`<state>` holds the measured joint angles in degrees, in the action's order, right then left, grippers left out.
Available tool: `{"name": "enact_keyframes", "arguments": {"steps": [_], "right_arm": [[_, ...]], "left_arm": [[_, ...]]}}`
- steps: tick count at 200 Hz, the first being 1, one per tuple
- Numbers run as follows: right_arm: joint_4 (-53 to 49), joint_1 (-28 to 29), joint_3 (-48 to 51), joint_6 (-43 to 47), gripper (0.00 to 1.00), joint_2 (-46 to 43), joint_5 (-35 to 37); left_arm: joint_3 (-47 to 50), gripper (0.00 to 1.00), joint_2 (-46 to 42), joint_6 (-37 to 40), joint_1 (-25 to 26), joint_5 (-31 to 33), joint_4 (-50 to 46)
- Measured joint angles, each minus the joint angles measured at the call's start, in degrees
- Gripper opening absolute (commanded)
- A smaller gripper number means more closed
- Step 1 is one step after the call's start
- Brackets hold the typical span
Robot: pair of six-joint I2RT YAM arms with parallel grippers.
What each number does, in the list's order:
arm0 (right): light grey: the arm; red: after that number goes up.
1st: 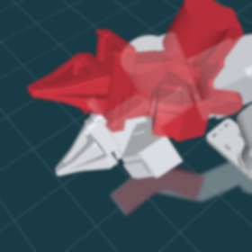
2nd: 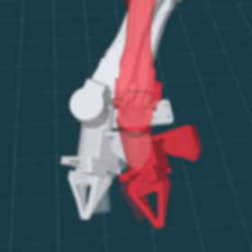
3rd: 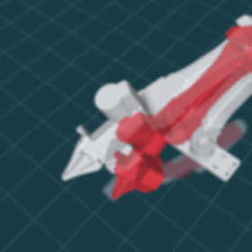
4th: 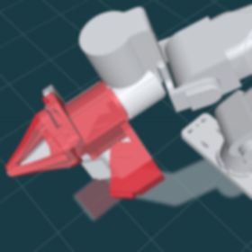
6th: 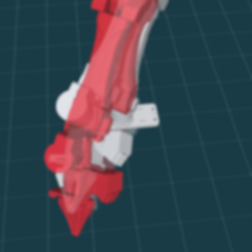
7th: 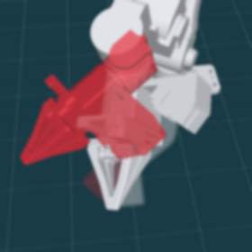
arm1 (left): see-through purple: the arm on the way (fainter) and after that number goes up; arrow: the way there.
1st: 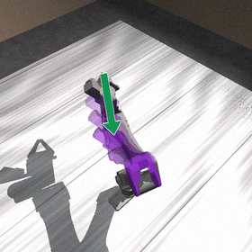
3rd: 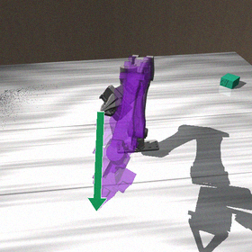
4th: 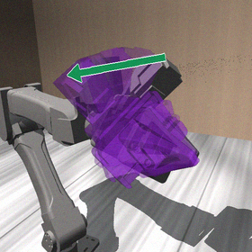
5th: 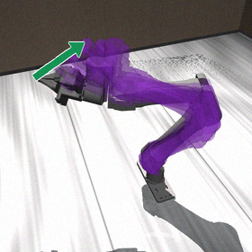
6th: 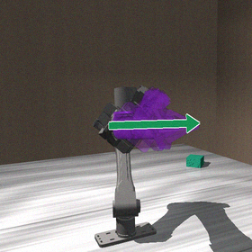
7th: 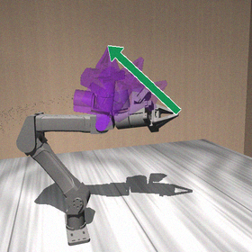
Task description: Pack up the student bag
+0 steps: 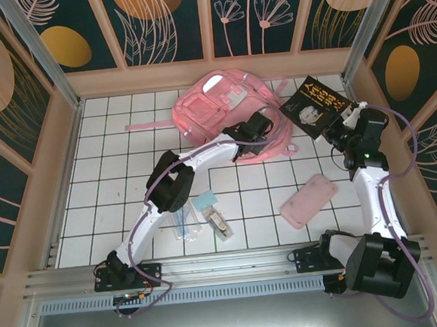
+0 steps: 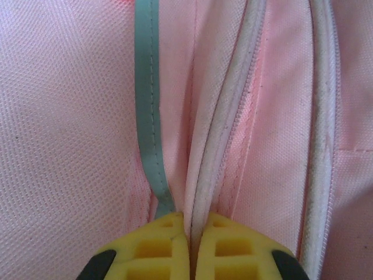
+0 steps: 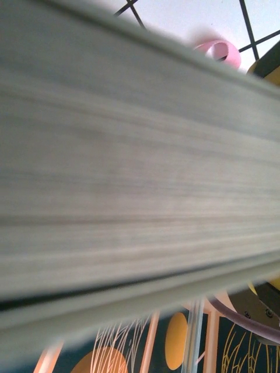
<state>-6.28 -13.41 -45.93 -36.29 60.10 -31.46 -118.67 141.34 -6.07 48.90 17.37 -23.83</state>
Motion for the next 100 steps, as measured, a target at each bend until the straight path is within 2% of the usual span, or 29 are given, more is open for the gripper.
{"name": "enact_keyframes", "arguments": {"steps": [28, 65, 100], "right_arm": [[-2.2, 0.0, 0.0, 1.2, 0.00, -1.3, 2.9], [-5.1, 0.0, 0.0, 2.7, 0.00, -3.6, 9.4], [-3.5, 0.0, 1.0, 2.4, 0.00, -4.5, 8.8]], "left_arm": [[3.7, 0.00, -4.1, -1.8, -1.5, -4.2, 0.0], [5.2, 0.00, -12.0, -6.7, -6.4, -13.6, -2.9], [4.7, 0.00, -17.7, -11.1, -10.2, -19.9, -2.9]]}}
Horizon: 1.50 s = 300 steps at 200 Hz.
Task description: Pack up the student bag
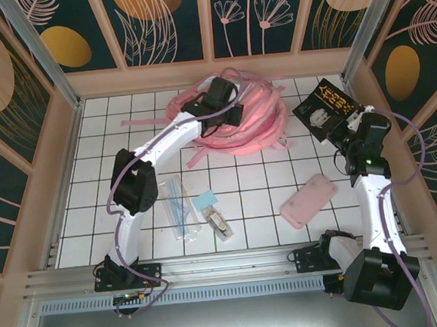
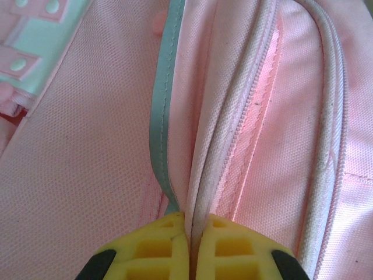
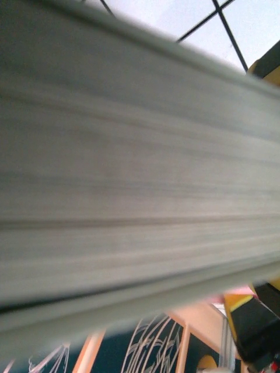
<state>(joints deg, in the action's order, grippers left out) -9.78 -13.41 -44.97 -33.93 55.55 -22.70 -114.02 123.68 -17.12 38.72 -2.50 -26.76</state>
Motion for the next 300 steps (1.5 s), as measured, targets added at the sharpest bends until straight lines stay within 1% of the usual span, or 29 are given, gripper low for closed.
{"name": "enact_keyframes", "arguments": {"steps": [19, 44, 58, 78, 98, 124, 152, 172, 186, 202, 220, 228, 240, 257, 268, 276, 279, 282, 288, 291, 296, 300], "right_arm": [[1.8, 0.4, 2.3, -1.2, 0.00, 0.1, -2.4], [3.1, 1.2, 5.1, -2.6, 0.00, 0.2, -4.9], [4.9, 1.9, 6.3, -3.9, 0.00, 0.2, -6.3], [10.6, 4.7, 9.1, -6.9, 0.00, 0.6, -7.9], [18.2, 9.6, 12.2, -10.4, 0.00, 4.0, -8.7], [28.5, 16.0, 13.9, -14.6, 0.00, 13.9, -9.3], [40.2, 18.9, 12.3, -18.3, 0.00, 27.1, -10.6], [47.4, 20.0, 6.8, -21.6, 0.00, 38.6, -12.4], [51.0, 21.4, 1.1, -23.4, 0.00, 46.2, -13.7], [53.4, 23.5, -4.1, -24.4, 0.01, 52.0, -13.9], [54.4, 25.4, -8.7, -25.7, 0.03, 56.4, -13.9], [55.1, 26.0, -10.1, -26.7, 0.06, 58.0, -13.9], [56.1, 26.6, -11.0, -28.2, 0.15, 59.6, -13.9], [56.1, 26.6, -11.0, -29.8, 0.37, 60.1, -13.9], [55.9, 26.3, -11.0, -30.7, 0.49, 60.1, -13.7], [55.0, 26.0, -11.0, -30.5, 0.65, 59.8, -13.4], [54.4, 25.8, -11.0, -30.1, 0.70, 59.6, -13.5], [53.7, 25.7, -11.0, -30.0, 0.77, 59.3, -13.2], [51.2, 25.3, -10.9, -29.1, 0.80, 58.4, -12.8], [49.9, 25.2, -10.9, -28.7, 0.84, 57.8, -12.6], [47.5, 24.9, -10.8, -27.7, 0.86, 56.5, -12.0], [45.5, 24.7, -10.6, -26.7, 0.91, 55.3, -11.7]], "left_arm": [[-1.4, 0.00, -0.8, -2.5, -1.2, -2.6, 0.1], [-1.9, 0.00, -0.9, -4.7, -1.3, -4.7, 0.2], [-1.8, 0.00, -0.9, -6.6, -1.5, -7.1, 0.5], [-0.7, 0.00, -1.0, -10.6, -2.4, -12.5, 3.4], [0.0, 0.00, -1.1, -14.3, -3.0, -16.9, 5.5], [2.1, 0.00, -2.7, -18.1, -3.5, -20.3, 8.6], [5.6, 0.00, -5.7, -20.1, -3.4, -22.0, 11.1], [7.7, 0.00, -7.4, -21.4, -3.4, -23.0, 12.7], [8.4, 0.00, -7.7, -22.0, -3.3, -23.2, 13.6], [9.0, 0.00, -7.7, -22.5, -3.4, -23.2, 14.4], [9.9, 0.00, -7.7, -23.1, -3.6, -22.8, 15.1], [10.4, 0.00, -7.7, -23.2, -3.7, -22.5, 15.4], [11.1, 0.00, -7.7, -23.5, -3.8, -22.3, 16.2], [12.0, 0.00, -7.7, -24.2, -4.0, -21.7, 17.3], [12.4, 0.00, -7.7, -24.6, -4.1, -21.3, 17.9], [12.6, 0.00, -7.7, -24.8, -4.0, -21.0, 18.2], [12.6, 0.00, -7.7, -24.9, -4.0, -21.0, 18.4], [12.6, 0.00, -7.7, -25.0, -4.0, -20.8, 18.5], [12.7, 0.00, -7.7, -25.2, -4.0, -20.6, 18.9], [12.7, 0.00, -7.7, -25.2, -4.0, -20.6, 19.1], [12.7, 0.00, -7.7, -25.5, -3.9, -20.3, 19.4], [12.7, 0.00, -7.7, -25.6, -3.9, -20.1, 19.7]]}}
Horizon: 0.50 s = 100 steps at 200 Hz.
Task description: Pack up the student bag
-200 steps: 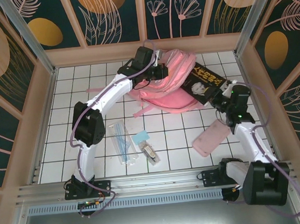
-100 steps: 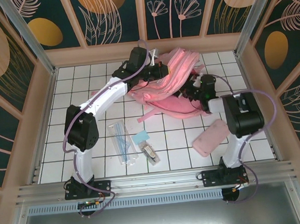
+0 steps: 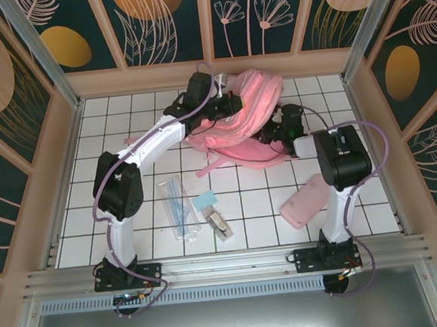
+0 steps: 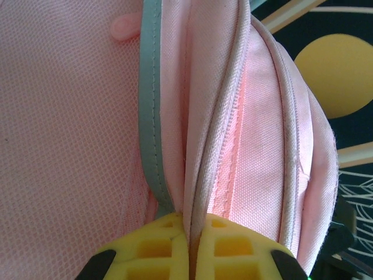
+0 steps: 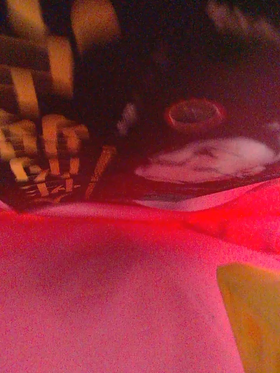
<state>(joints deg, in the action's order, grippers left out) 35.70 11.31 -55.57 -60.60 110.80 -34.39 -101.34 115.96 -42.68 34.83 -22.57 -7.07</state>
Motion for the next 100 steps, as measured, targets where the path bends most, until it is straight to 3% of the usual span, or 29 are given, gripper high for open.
{"name": "enact_keyframes", "arguments": {"steps": [28, 71, 88, 100], "right_arm": [[-16.2, -1.2, 0.2, 7.5, 0.96, -12.3, 5.9], [-36.8, -5.6, -0.7, 19.8, 0.97, -28.0, 15.4], [-42.3, -7.3, -1.1, 23.8, 0.93, -30.6, 17.6], [-44.7, -7.9, -1.0, 25.6, 0.85, -31.5, 18.0]], "left_arm": [[0.0, 0.00, 0.0, -1.6, 0.3, 1.2, 1.8], [0.0, 0.00, 0.5, -5.6, 0.4, 1.8, 5.7], [0.0, 0.00, 1.5, -7.0, 0.5, 1.7, 7.3], [0.0, 0.00, 2.1, -7.6, 0.7, 1.6, 8.1]]}}
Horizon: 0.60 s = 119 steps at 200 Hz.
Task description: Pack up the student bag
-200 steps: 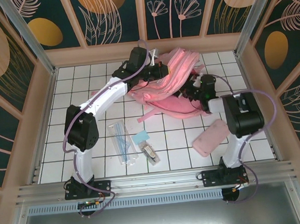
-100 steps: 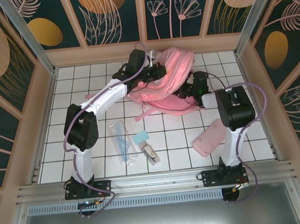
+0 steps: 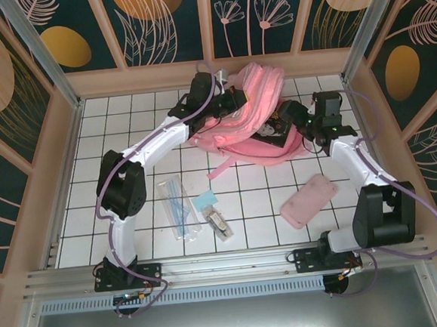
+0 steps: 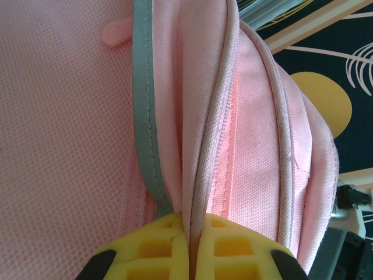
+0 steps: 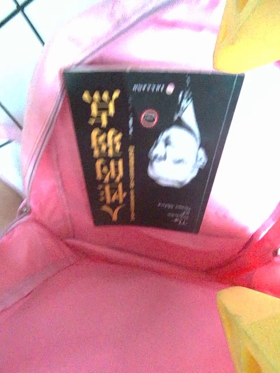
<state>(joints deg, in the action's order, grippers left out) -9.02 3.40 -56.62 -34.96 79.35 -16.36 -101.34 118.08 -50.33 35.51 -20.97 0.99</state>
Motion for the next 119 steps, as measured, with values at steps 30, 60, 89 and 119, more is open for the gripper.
{"name": "enact_keyframes", "arguments": {"steps": [30, 60, 89, 119], "right_arm": [[-1.7, -0.1, 0.6, 3.1, 0.57, 0.4, 0.0], [0.5, 0.0, 1.9, 3.6, 0.41, 3.7, 1.2], [3.0, -0.1, 1.7, 4.7, 0.42, 11.0, 4.3], [5.6, -0.1, 0.4, 5.0, 0.37, 18.8, 3.4]], "left_arm": [[0.0, 0.00, 0.7, -1.2, 0.3, -0.2, 0.9], [1.0, 0.00, 0.7, -2.3, 0.2, -0.9, 2.9], [3.8, 0.00, 0.2, -3.7, 0.2, -2.0, 5.5], [4.7, 0.00, 0.0, -4.3, 0.3, -2.6, 6.6]]}}
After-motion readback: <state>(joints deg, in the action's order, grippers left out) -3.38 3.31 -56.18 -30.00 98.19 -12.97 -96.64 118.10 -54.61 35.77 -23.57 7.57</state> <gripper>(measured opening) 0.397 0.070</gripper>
